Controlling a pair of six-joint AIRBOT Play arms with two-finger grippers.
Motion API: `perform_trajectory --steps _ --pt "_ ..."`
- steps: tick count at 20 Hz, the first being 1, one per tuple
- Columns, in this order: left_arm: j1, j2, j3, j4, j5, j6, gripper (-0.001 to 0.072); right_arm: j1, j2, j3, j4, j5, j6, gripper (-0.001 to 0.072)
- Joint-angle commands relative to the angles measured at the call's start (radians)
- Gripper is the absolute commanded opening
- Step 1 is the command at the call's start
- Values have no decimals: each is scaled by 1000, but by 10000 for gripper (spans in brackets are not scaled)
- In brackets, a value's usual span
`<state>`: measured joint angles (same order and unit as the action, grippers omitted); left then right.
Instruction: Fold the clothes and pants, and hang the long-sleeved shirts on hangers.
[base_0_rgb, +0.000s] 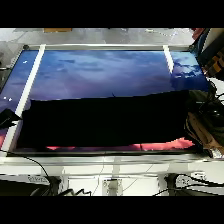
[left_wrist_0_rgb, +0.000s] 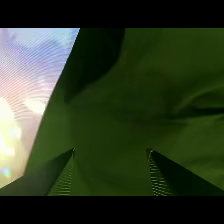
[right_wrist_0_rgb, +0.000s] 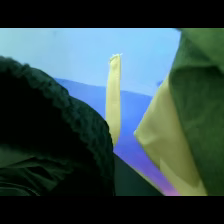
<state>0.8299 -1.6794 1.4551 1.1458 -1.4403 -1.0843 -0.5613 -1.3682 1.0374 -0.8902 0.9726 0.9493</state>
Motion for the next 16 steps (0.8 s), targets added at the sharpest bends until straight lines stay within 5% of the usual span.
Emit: perform_trajectory --steps 1,16 --pt "18 -2 -46 -47 113 67 488 1 0 0 -6 -34 1 29" --pt "-90 -138 -48 -66 200 135 488 1 0 0 -4 -49 5 29"
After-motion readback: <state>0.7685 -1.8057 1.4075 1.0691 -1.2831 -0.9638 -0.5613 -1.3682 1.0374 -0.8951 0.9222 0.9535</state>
